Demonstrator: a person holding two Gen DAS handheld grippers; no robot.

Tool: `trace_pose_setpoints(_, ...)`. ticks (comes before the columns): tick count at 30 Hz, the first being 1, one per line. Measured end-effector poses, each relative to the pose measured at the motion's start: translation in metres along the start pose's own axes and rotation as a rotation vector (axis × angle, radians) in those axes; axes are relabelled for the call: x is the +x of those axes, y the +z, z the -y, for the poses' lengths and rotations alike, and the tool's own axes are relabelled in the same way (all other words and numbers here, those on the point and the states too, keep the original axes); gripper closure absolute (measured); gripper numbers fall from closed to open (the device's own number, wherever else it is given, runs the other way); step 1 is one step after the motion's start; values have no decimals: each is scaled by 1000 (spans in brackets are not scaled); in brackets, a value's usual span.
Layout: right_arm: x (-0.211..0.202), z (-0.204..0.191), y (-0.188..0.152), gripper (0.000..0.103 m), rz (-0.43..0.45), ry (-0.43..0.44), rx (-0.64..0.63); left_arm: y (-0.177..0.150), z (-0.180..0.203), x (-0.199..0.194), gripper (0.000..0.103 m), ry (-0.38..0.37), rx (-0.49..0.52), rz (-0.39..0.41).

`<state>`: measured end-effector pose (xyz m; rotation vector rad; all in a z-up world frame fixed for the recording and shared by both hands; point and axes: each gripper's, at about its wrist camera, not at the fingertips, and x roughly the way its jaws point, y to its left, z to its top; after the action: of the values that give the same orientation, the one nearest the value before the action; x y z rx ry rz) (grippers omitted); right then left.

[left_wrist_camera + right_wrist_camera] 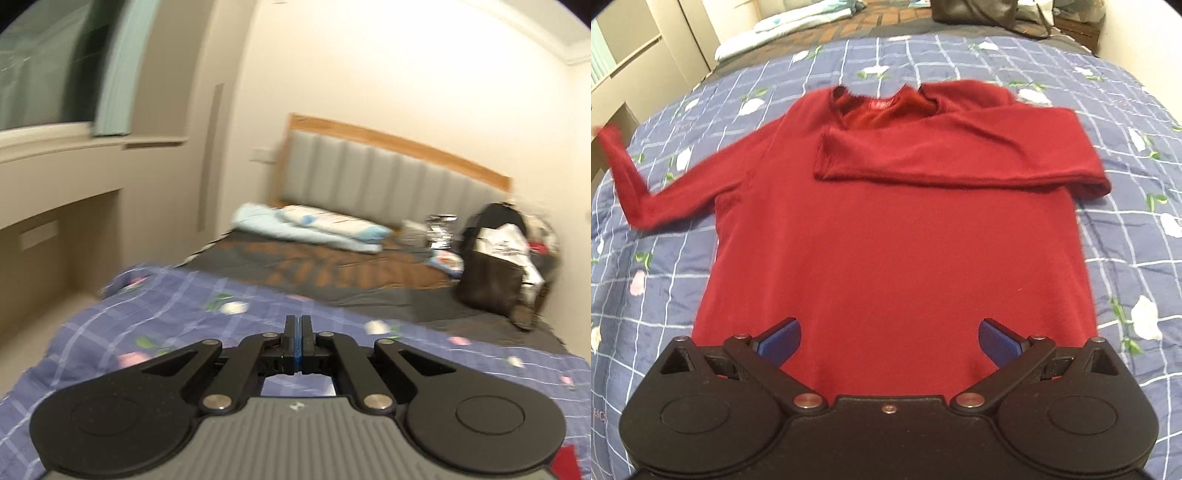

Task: Fold small clothes

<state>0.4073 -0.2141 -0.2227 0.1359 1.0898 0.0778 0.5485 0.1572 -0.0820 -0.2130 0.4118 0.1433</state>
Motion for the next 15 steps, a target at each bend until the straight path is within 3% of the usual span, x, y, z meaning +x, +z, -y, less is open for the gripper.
trace_pose_setpoints(2, -7, 7, 0, 1, 12, 4, 2, -4, 32, 2, 103, -32, 19, -17)
trace_pose_setpoints(7, -16, 33, -2, 1, 19, 3, 6, -34, 80, 12, 103, -29, 88, -120)
trace_pose_setpoints(13, -25, 66, -6, 1, 16, -20, 18, -82, 71, 20, 100, 79, 130, -264)
trace_pose_setpoints(15, -25, 75, -9, 1, 7, -29, 19, -93, 57, 29, 90, 129, 167, -305)
